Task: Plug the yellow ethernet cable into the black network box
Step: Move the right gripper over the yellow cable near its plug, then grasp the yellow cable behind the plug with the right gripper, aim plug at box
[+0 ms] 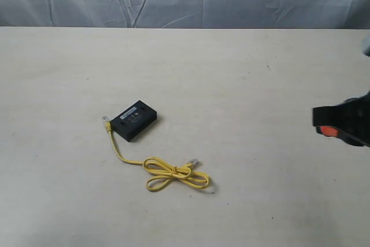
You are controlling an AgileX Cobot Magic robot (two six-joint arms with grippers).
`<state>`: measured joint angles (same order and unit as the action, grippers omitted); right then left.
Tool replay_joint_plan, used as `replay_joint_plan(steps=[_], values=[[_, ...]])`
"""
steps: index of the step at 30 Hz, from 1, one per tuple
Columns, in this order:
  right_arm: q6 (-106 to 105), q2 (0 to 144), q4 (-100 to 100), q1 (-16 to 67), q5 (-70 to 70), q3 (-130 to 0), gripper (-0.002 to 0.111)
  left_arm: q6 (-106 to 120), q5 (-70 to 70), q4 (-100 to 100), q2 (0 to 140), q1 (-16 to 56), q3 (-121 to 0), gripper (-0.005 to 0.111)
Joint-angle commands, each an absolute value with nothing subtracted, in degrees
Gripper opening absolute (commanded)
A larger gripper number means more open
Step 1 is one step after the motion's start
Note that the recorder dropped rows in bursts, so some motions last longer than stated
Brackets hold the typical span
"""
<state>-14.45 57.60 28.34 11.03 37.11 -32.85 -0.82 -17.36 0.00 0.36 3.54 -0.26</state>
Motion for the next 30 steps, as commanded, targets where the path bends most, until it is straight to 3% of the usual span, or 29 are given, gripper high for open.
replay_joint_plan(steps=[1,6,15,21,26,30], values=[[-16.03,68.92,29.85,20.17,37.62,-39.88,-0.001,-1.11,-16.81,-0.31,0.0,3.49,0.0,0.0],[-15.49,87.44,27.07,37.53,37.62,-56.16,-0.001,-1.11,-16.81,-0.31,0.0,3.49,0.0,0.0],[-2.41,111.03,10.59,53.15,44.19,-84.13,-0.001,-1.11,-16.81,-0.31,0.0,3.49,0.0,0.0],[9.7,124.66,1.51,56.56,52.51,-100.77,-0.001,-1.11,-16.81,-0.31,0.0,3.49,0.0,0.0],[12.08,129.96,1.29,56.56,54.61,-106.79,-0.001,-1.11,-16.54,0.0,0.0,3.49,0.0,0.0],[13.99,131.04,-0.33,56.56,51.98,-107.03,0.017,-1.11,-16.28,0.0,0.0,3.49,0.0,0.0]])
